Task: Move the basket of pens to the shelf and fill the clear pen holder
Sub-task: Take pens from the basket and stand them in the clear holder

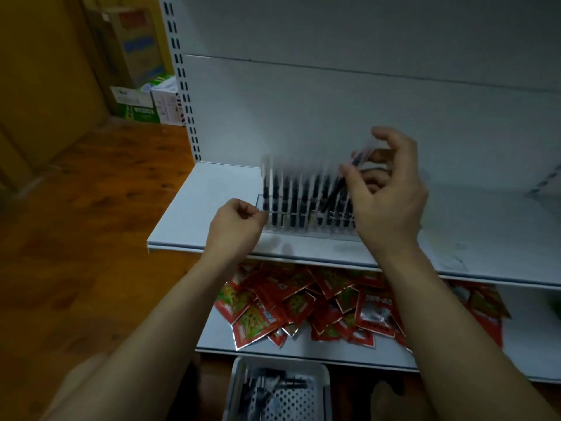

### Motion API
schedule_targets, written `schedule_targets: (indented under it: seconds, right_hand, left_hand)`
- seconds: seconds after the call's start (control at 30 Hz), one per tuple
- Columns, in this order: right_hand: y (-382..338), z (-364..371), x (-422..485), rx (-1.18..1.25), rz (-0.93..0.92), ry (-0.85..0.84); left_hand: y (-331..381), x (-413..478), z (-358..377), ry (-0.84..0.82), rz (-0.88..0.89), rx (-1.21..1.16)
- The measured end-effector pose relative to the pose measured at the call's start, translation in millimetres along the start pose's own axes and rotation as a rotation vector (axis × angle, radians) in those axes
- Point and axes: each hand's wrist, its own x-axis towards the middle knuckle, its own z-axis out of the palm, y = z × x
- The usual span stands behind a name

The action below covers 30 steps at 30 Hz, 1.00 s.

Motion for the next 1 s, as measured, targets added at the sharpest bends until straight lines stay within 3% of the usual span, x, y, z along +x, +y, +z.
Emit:
schedule_targets:
  seconds: [0.3, 0.63, 0.83, 1.0]
  right_hand:
    - [37.3, 32.5, 12.9, -0.036, -0.066, -0.127]
    - [42.9, 34.8, 15.8, -0.016, 0.076, -0.14]
    - [48.9, 27.5, -0.7, -0.171, 0.054, -0.423]
    - [38.1, 11.3, -14.3, -0.221, 0.047, -0.472]
  left_hand:
    - [-10.1, 51.9, 14.0, 0.052, -0.073, 0.086]
    - [-8.3, 57.3, 16.1, 0.024, -0.104, 0.051]
    - [-15.1, 53.2, 15.9, 0.031, -0.135, 0.022]
    - [-14.1, 42.0, 9.7, 0.042, -0.132, -0.011]
